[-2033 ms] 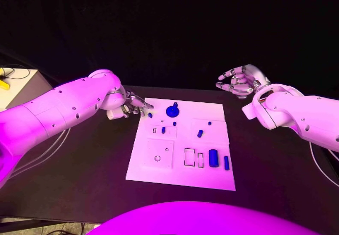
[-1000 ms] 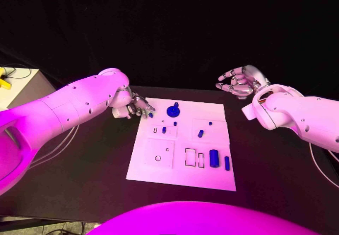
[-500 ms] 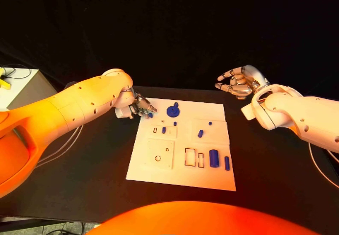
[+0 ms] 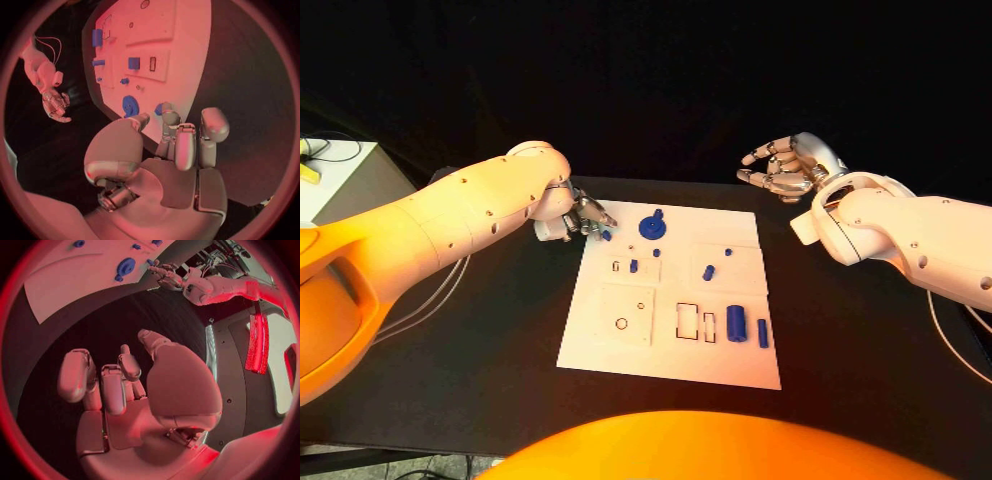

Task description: Assemble the parts on the task board

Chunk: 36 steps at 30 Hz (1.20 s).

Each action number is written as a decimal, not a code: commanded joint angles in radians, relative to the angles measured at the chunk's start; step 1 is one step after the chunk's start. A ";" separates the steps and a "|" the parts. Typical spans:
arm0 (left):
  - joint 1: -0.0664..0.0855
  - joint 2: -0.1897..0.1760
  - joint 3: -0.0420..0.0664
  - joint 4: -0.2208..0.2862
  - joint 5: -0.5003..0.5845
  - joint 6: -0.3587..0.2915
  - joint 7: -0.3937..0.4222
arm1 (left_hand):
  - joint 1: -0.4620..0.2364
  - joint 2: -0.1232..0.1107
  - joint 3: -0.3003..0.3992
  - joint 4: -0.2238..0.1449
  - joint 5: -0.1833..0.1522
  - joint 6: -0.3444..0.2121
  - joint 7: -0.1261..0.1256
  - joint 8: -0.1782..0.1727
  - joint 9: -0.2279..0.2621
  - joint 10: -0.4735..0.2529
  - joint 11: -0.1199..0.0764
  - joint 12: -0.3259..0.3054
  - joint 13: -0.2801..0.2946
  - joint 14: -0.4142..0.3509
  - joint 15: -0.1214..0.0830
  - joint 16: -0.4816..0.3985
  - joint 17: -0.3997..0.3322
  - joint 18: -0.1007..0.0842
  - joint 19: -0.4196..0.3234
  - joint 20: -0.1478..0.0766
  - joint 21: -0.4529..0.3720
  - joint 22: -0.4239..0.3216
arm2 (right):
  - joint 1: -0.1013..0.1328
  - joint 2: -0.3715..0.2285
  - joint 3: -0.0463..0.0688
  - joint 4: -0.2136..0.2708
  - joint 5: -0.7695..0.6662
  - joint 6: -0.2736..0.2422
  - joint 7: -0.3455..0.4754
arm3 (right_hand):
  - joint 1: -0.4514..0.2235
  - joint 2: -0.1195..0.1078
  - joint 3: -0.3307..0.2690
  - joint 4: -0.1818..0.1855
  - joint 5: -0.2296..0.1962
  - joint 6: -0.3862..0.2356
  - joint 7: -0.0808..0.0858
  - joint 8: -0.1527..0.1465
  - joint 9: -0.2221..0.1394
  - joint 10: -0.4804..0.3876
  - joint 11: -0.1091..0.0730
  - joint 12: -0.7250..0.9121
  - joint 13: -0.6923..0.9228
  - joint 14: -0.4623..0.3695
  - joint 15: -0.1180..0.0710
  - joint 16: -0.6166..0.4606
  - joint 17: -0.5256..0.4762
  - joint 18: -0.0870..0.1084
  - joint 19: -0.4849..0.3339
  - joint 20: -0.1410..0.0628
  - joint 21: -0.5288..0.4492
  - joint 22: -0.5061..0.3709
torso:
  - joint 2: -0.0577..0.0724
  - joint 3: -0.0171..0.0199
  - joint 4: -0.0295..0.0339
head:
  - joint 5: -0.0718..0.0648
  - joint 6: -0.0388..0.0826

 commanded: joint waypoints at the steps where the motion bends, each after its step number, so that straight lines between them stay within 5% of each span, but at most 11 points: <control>1: 0.000 0.002 0.000 -0.002 -0.012 -0.002 0.010 | 0.014 0.001 0.008 0.000 0.003 -0.005 0.004 -0.006 0.002 -0.002 0.003 -0.002 0.001 0.045 0.000 -0.006 0.080 -0.006 -0.006 0.002 -0.003 0.001 | 0.000 0.000 0.000 0.002 -0.005 0.008 0.008 | 0.003 0.004 0.000 0.005 0.006 -0.005 0.002 0.004 0.001 0.004 -0.003 0.001 0.000 0.045 0.007 0.000 0.087 0.013 0.003 -0.001 0.000 0.074 | -0.001 0.0004 0.0010 | 0.000 0.000; 36: -0.002 0.016 -0.002 -0.018 -0.017 0.016 0.019 | 0.040 -0.007 0.019 -0.002 0.002 -0.004 0.004 -0.013 0.013 -0.003 0.004 -0.004 0.007 0.045 0.000 -0.007 0.079 -0.006 -0.007 0.002 -0.002 0.002 | 0.000 0.000 0.000 0.005 -0.004 0.009 0.008 | 0.004 0.004 0.000 0.006 0.007 -0.006 0.002 0.006 0.001 0.006 -0.003 0.003 0.003 0.046 0.006 0.001 0.089 0.012 0.004 -0.001 0.002 0.076 | -0.001 0.0003 0.0009 | -0.002 0.000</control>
